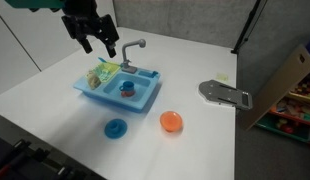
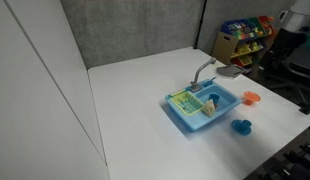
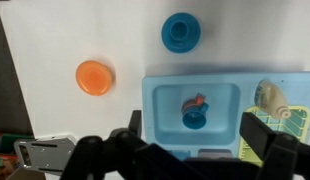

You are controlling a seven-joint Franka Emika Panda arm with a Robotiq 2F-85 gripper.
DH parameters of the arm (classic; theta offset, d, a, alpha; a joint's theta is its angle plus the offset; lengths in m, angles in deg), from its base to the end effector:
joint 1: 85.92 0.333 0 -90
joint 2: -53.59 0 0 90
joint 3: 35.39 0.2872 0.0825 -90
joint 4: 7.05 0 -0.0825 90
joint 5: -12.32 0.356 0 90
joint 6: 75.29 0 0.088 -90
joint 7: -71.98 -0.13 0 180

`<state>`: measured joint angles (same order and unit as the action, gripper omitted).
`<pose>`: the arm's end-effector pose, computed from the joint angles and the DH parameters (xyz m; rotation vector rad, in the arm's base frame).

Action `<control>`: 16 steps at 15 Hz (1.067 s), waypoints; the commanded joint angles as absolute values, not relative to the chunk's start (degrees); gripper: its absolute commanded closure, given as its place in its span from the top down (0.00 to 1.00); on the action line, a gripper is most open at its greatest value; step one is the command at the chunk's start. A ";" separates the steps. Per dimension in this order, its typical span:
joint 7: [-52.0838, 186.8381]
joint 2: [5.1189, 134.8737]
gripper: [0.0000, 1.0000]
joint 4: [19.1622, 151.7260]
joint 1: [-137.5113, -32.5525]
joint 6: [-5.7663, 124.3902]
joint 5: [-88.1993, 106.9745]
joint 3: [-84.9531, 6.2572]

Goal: Remove the blue cup from the sink and put it in the drying rack

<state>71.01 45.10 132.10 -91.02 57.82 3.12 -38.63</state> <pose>0.4512 -0.0715 0.3339 3.0263 -0.0828 0.0540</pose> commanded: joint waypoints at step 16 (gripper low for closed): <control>62.94 76.96 1.00 111.12 -87.67 67.21 15.35 -37.74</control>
